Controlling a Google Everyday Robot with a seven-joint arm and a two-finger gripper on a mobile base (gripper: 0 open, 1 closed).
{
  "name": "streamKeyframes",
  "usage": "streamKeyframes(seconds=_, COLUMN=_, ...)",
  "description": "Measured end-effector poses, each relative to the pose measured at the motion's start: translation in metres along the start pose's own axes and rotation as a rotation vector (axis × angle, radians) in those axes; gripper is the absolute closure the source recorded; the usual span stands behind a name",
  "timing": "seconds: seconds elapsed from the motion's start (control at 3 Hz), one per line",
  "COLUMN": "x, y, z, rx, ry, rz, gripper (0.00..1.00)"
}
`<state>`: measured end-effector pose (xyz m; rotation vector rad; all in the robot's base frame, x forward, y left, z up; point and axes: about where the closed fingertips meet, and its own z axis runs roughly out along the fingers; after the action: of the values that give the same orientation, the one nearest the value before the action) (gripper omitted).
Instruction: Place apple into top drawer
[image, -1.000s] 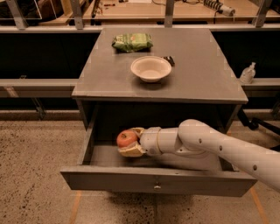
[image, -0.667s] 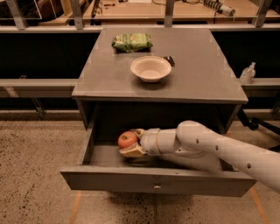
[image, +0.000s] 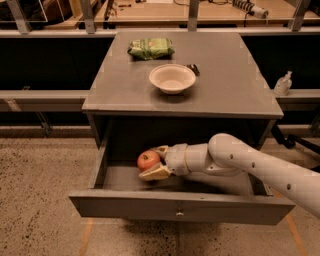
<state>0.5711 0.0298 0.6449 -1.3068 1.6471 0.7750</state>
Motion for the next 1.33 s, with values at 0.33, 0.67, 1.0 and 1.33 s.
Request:
streamKeyframes(seconds=0.33, x=-0.01, y=0.0, z=-0.017, rx=0.006, ry=-0.026, rz=0.032, gripper=0.0)
streamKeyframes(seconds=0.67, x=-0.025, y=-0.001, z=-0.042, rx=0.034, ry=-0.086, rz=0.113, gripper=0.17)
streamKeyframes(seconds=1.0, x=-0.039, y=0.001, z=-0.084, rx=0.082, ry=-0.155, rz=0.25, gripper=0.48)
streamKeyframes(seconds=1.33, x=-0.055, y=0.004, z=-0.123, rx=0.113, ry=-0.184, rz=0.316, gripper=0.71)
